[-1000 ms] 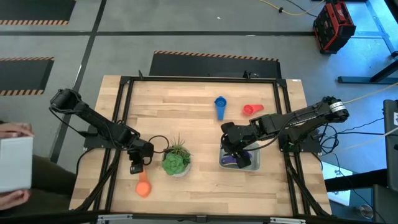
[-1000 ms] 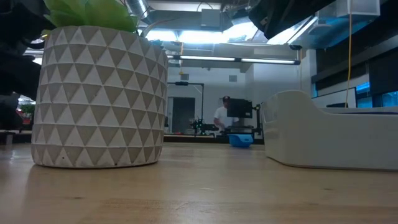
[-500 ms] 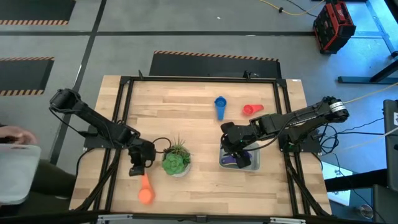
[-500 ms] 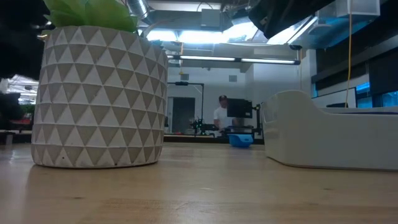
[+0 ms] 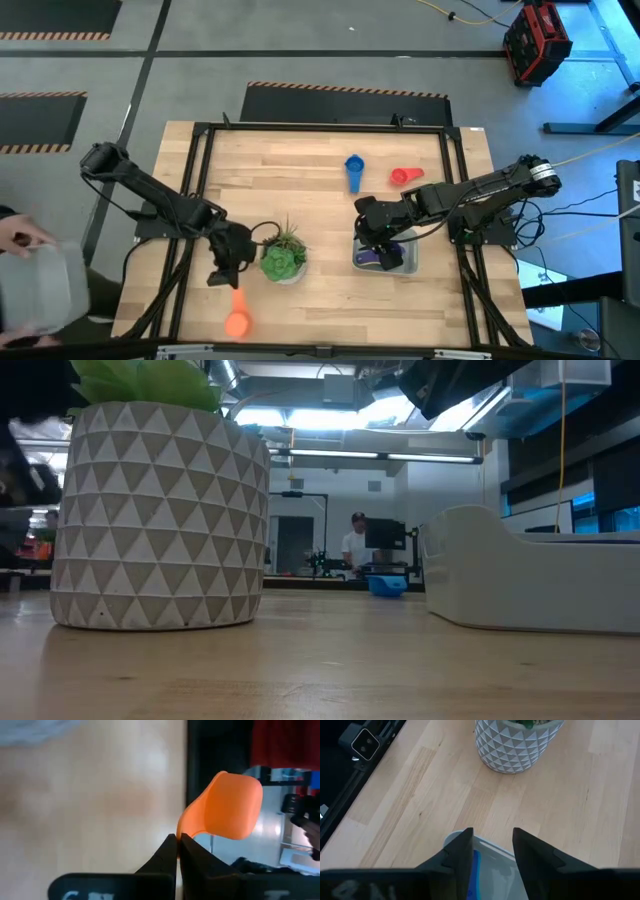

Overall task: Nest measuring cups in basket
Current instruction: Stack the orange measuring cup on top the blue measuring cup in the grey bin

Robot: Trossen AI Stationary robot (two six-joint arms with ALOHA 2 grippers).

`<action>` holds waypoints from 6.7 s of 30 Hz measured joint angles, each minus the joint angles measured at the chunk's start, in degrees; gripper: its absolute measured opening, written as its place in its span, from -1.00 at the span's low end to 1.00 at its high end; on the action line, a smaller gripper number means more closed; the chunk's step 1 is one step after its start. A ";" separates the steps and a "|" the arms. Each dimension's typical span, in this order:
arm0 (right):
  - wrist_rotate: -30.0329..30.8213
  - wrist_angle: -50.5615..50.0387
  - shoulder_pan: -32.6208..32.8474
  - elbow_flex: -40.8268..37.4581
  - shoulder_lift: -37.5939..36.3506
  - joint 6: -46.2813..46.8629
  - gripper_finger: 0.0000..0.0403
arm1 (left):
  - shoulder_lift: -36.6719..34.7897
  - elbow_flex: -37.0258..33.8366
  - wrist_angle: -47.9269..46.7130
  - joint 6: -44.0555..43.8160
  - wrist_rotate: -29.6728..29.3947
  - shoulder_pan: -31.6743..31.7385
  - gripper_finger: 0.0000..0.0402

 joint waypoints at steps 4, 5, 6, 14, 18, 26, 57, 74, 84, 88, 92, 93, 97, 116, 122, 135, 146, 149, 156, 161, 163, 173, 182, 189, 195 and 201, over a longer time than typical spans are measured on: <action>0.00 0.02 0.00 0.00 0.00 0.00 -0.29 | 0.00 4.38 2.08 0.00 -0.21 0.02 -1.00; 0.00 0.03 -0.01 0.00 0.00 0.00 -0.29 | 0.00 5.49 2.96 0.00 -0.58 0.02 -1.00; -0.01 0.03 0.00 0.00 0.00 0.00 -0.29 | 0.00 6.67 3.57 0.02 -1.13 0.02 -1.00; -0.01 1.17 -0.01 0.00 0.00 3.61 -0.29 | -0.02 14.70 5.89 5.42 -12.30 0.06 -1.00; -0.07 2.30 -0.02 0.25 -0.13 4.66 -0.29 | -0.02 17.36 5.99 13.58 -21.28 0.08 -1.00; -0.02 -7.14 -0.65 8.64 -1.78 2.77 -0.29 | -0.02 19.32 8.00 31.93 -34.80 0.22 -1.00; -14.09 -12.13 -24.96 19.69 -10.20 26.62 -0.29 | 3.94 19.39 27.11 76.40 -59.87 13.30 -1.00; -25.55 -11.40 -26.88 19.67 -3.57 23.46 -0.29 | 13.06 19.32 37.88 89.43 -66.38 8.27 -1.00; -32.57 -11.39 -26.36 19.67 0.41 16.48 -0.29 | 13.00 19.32 42.58 95.77 -66.48 2.14 -1.00; -32.72 -11.45 -24.79 19.66 1.50 16.46 -0.29 | 13.03 19.30 42.89 97.84 -68.71 -0.15 -1.00; -34.03 -11.40 -22.05 19.65 2.47 16.31 -0.29 | 13.00 19.30 43.06 99.66 -71.98 -2.40 -1.00; -33.99 -11.43 -21.27 19.65 2.66 16.16 -0.29 | 13.00 19.30 43.08 99.89 -72.27 -2.91 -1.00; -33.89 -11.40 -18.09 19.63 3.56 12.03 -0.29 | 13.00 19.30 43.53 100.86 -72.46 -4.65 -1.00; -30.02 -8.32 -10.30 19.61 10.36 8.94 -0.29 | 13.00 19.30 47.27 103.03 -69.60 -8.27 -1.00; -30.37 -7.93 -9.60 19.61 11.34 9.04 -0.29 | 13.00 19.30 47.15 102.99 -69.56 -8.27 -1.00; -30.45 -7.82 -9.15 19.61 10.71 16.33 -0.29 | 13.00 19.30 46.84 102.29 -69.30 -9.93 -1.00; -23.96 -3.40 -8.47 19.61 10.71 19.26 -0.29 | 12.98 19.28 42.80 102.51 -69.12 -12.35 -1.00; -23.96 -3.19 -7.80 19.61 10.73 19.47 -0.29 | 12.98 19.28 42.79 102.53 -69.12 -12.35 -1.00; -21.83 -1.32 -4.33 19.61 10.72 17.80 -0.29 | 12.98 19.28 42.80 106.74 -69.13 -12.57 -1.00; -15.17 -0.95 -2.68 19.61 10.71 14.87 -0.29 | 13.00 19.28 43.11 106.81 -67.23 -12.57 -1.00; -14.13 -0.96 -2.59 19.61 10.72 14.78 -0.29 | 12.98 19.28 43.19 106.77 -66.30 -12.57 -1.00; -13.92 -0.44 -1.44 19.61 10.72 13.53 -0.29 | 12.98 19.28 43.24 106.90 -67.73 -12.57 -1.00; -13.51 2.04 -0.17 19.61 11.22 13.69 -0.29 | 12.98 19.28 43.24 106.92 -69.06 -12.05 -1.00; -13.42 3.07 0.24 19.63 12.74 13.62 -0.29 | 12.98 19.28 43.26 106.94 -69.10 -11.81 -1.00; -13.40 3.48 0.24 19.63 13.87 13.16 -0.31 | 12.98 19.28 43.30 106.92 -69.13 -11.41 -1.00; -13.46 3.73 0.23 19.63 13.99 11.98 -0.52 | 12.98 19.28 43.19 106.94 -69.19 -11.09 -1.00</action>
